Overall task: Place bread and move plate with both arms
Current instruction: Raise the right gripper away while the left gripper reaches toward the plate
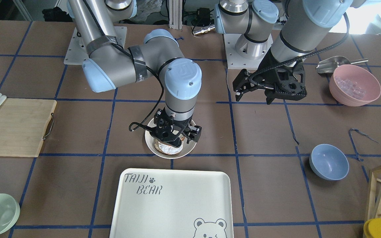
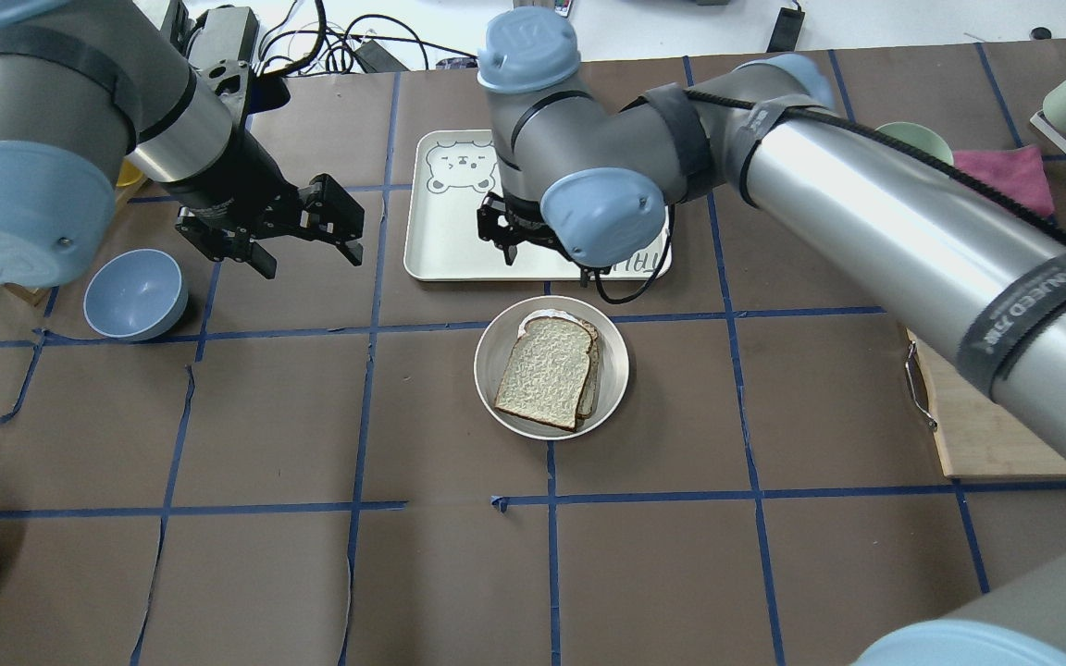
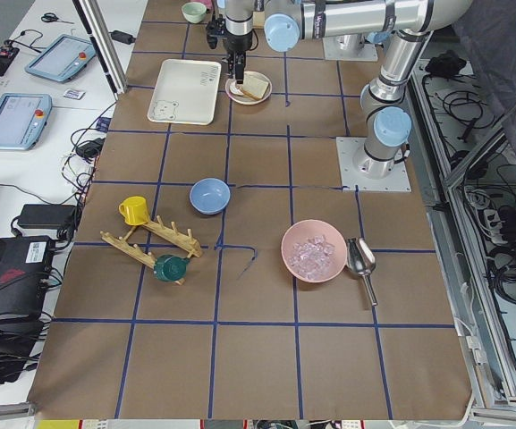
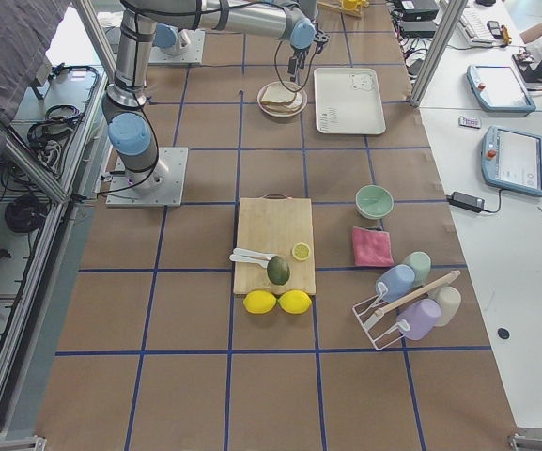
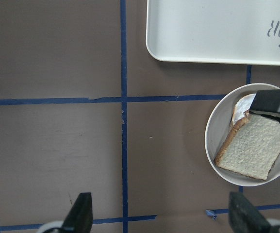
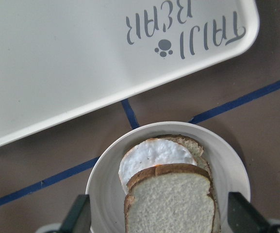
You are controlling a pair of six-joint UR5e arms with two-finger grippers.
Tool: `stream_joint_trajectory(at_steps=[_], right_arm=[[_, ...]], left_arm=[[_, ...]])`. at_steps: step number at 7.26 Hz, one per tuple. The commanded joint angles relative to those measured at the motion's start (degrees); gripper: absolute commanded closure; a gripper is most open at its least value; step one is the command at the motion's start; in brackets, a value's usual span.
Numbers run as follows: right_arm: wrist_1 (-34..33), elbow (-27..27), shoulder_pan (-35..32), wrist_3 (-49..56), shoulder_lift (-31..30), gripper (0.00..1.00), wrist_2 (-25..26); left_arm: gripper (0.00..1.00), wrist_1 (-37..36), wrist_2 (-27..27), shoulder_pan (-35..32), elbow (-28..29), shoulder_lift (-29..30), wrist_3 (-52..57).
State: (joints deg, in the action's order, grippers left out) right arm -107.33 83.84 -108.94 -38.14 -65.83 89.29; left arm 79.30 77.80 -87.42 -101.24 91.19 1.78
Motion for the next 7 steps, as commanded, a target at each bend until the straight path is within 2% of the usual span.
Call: stream_joint_trajectory(at_steps=[1, 2, 3, 4, 5, 6, 7], right_arm=[[9.6, -3.2, 10.9, 24.1, -4.8, 0.00, -3.1], [14.9, -4.7, 14.9, 35.5, -7.5, 0.00, -2.9], [17.7, -4.7, 17.9, 45.7, -10.6, 0.00, -2.6], [23.6, -4.3, 18.5, 48.3, -15.7, 0.00, -1.9], [25.7, -4.1, 18.1, 48.4, -20.8, 0.00, -1.9], [25.7, -2.6, 18.1, 48.5, -23.0, 0.00, -2.4], [25.5, -1.3, 18.1, 48.1, -23.1, 0.00, -1.8]], left_arm=[[0.00, -17.4, -4.6, -0.2, -11.5, 2.8, -1.3], [0.00, -21.4, -5.2, -1.0, -14.5, 5.2, -3.2], [0.00, -22.4, -5.0, -4.0, -14.8, 7.5, -6.0], [0.02, -25.2, -5.0, -5.9, -15.1, 10.6, -11.4], [0.03, -28.5, -5.0, -7.1, -15.4, 13.4, -12.9], [0.10, -30.8, -5.1, -7.6, -15.8, 15.7, -13.0], [0.24, -31.6, -5.1, -8.2, -16.3, 16.9, -13.0]])
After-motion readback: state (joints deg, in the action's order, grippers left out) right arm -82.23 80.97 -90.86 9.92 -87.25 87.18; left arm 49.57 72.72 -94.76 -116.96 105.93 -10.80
